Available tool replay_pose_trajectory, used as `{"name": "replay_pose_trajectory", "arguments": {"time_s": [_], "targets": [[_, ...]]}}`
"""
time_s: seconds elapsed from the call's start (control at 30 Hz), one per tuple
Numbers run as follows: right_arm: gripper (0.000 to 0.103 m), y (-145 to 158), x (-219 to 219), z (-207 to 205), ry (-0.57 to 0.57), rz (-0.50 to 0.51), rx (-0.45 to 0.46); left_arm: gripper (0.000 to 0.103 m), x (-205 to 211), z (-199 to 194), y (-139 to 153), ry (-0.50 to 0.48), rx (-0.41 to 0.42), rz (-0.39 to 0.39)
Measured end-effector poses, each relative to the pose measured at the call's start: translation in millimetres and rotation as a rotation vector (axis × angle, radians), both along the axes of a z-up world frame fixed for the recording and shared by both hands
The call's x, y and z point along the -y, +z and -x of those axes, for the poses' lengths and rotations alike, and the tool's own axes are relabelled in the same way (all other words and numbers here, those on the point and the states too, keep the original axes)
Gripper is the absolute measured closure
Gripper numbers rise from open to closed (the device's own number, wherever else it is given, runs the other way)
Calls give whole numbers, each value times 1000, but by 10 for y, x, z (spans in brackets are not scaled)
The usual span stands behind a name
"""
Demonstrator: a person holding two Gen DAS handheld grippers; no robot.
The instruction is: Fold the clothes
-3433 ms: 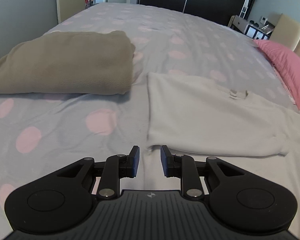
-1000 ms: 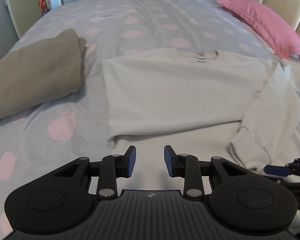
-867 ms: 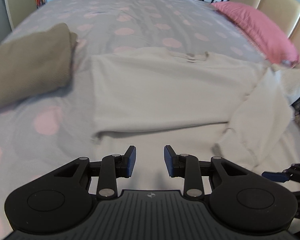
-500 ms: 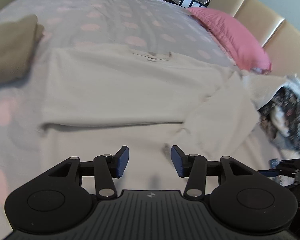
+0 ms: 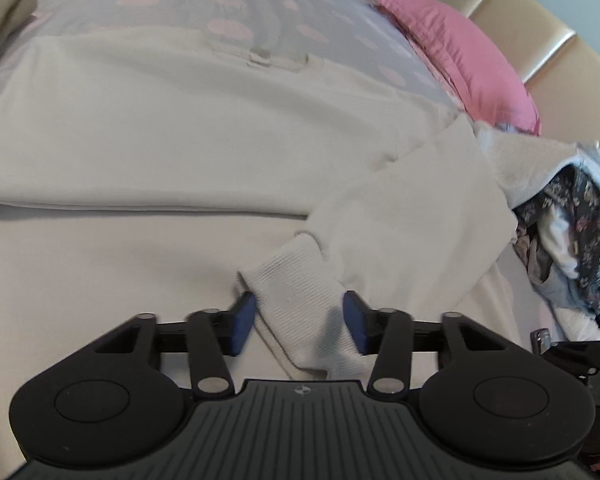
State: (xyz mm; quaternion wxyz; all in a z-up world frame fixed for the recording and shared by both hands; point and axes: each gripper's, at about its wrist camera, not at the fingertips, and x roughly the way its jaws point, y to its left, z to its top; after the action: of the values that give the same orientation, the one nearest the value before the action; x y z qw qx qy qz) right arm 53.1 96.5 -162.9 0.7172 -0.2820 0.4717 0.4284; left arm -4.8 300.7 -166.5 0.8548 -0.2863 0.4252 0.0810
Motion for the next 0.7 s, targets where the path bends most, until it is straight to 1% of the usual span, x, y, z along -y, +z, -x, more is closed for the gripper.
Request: {"name": "replay_pose_trajectory", "arguments": {"time_s": [0.03, 0.07, 0.17, 0.3, 0.4, 0.43, 0.47, 0.5, 0.53, 0.57, 0.6, 0.63, 0.67, 0.7], "targets": [[53, 0, 16, -23, -12, -1, 4, 93, 22, -37, -16, -9, 3, 1], [53, 1, 36, -50, -27, -3, 8, 101, 45, -73, -28, -18, 7, 1], [53, 28, 136, -212, -115, -26, -9, 103, 85, -146, 199, -28, 55, -49], [53, 59, 251, -502, -238, -68, -66, 103, 42, -250, 662, -37, 149, -72], [53, 79, 309, -662, -298, -74, -60, 103, -4, -352, 912, -47, 151, -131], [53, 81, 320, -686, -313, -81, -65, 103, -39, -370, 931, -50, 134, -127], [53, 81, 330, -704, -325, -87, -70, 103, -71, -382, 909, -58, 116, -107], [53, 76, 331, -702, -325, -93, -78, 101, -103, -394, 886, -66, 97, -88], [53, 69, 329, -696, -323, -98, -84, 92, -124, -388, 842, -68, 82, -77], [53, 58, 319, -673, -315, -98, -83, 79, -131, -383, 793, -72, 69, -80], [53, 47, 307, -650, -306, -96, -81, 73, -134, -365, 741, -71, 49, -93], [53, 40, 295, -631, -296, -95, -82, 65, -126, -343, 686, -68, 29, -106], [53, 36, 285, -619, -289, -95, -84, 61, -122, -322, 627, -67, 12, -111], [53, 32, 275, -607, -282, -96, -87, 60, -118, -300, 568, -67, -5, -116]]}}
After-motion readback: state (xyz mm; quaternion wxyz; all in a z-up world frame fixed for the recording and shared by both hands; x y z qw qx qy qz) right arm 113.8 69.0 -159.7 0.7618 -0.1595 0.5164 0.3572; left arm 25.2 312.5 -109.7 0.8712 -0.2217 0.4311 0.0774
